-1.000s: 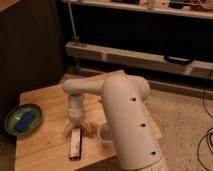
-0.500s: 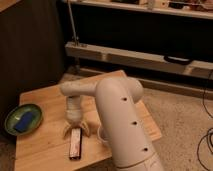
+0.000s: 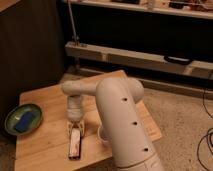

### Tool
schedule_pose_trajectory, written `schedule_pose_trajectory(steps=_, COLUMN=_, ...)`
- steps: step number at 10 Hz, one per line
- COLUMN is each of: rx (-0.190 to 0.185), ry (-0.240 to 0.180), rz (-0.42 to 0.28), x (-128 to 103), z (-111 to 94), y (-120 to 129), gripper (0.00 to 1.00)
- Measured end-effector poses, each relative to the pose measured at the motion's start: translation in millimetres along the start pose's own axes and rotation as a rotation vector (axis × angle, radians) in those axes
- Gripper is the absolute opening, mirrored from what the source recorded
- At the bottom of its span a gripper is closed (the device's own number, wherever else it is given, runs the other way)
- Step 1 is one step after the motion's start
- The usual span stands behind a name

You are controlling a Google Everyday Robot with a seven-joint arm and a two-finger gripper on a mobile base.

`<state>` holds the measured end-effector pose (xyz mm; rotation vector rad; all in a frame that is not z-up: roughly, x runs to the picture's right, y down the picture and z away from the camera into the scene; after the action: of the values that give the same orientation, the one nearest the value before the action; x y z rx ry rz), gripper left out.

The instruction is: Place the eraser in the ceramic cup

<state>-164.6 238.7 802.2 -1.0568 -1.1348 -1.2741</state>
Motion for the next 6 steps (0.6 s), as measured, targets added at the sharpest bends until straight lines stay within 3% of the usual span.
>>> schedule_pose_trajectory(steps=1, rx=0.055, ry=0.072, rz=0.007, x=-6.2, z=-16.3, y=5.7, gripper=0.00)
schedule_pose_trajectory(steps=3, rx=0.116, ry=0.200, rz=-0.003, x=-26.8, z=-58.9, y=9.5, gripper=0.00)
schedule_pose_trajectory(steps=5, rx=0.135, ry=0.315, rz=-0.030, x=-47.7, z=-103.0, y=9.9, gripper=0.00)
schedule_pose_trajectory(steps=6, rx=0.134, ry=0.400, rz=-0.054, x=-61.1, z=-131.8, y=11.3, gripper=0.00)
